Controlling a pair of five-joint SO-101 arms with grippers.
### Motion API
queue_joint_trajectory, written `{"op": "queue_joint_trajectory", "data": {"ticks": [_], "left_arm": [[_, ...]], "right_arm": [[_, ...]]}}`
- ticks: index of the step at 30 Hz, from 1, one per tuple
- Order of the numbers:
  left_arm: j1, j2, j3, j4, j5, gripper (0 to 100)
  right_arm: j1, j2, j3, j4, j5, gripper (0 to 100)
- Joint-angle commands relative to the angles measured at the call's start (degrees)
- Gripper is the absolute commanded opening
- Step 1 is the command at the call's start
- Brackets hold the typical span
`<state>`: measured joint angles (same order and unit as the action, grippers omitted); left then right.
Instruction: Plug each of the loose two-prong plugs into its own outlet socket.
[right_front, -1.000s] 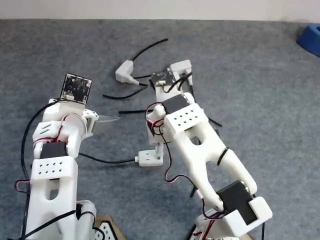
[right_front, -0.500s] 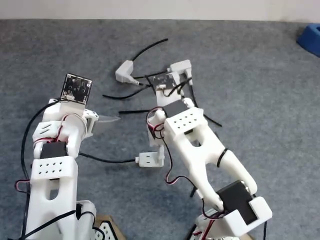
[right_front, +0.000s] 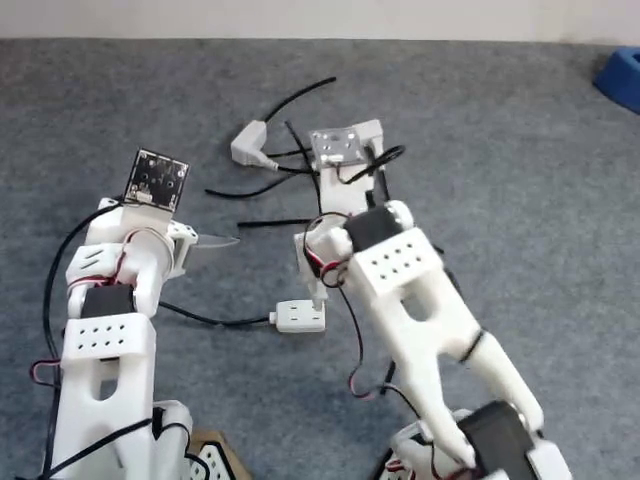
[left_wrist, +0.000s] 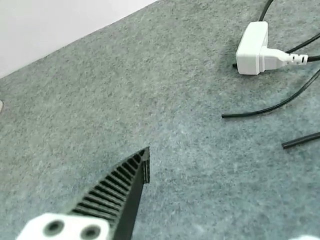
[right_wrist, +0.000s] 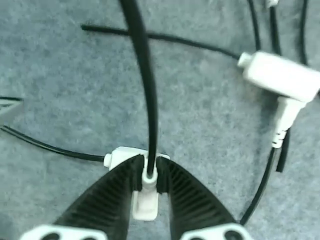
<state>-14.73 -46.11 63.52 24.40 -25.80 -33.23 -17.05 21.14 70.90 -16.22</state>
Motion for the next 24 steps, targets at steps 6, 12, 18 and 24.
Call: {"op": "queue_joint_trajectory", "data": {"ticks": [6, 12, 18, 24], "left_arm": [[-3.7, -1.4, 1.2, -1.4, -0.6, 56], [-7.4, -1.4, 2.0, -2.3, -0.3, 56], [-10.3, -1.4, 5.4, 6.2, 1.3, 56], [-11.3, -1.4, 5.8, 14.9, 9.0, 56]], "right_arm": [[3.5, -4.0, -6.5, 0.5, 2.9, 0.6], [3.3, -4.0, -7.5, 0.2, 2.9, 0.6], [7.8, -4.3, 0.6, -4.4, 1.5, 0.6], [8.0, -4.4, 6.3, -7.6, 0.4, 0.6]]}}
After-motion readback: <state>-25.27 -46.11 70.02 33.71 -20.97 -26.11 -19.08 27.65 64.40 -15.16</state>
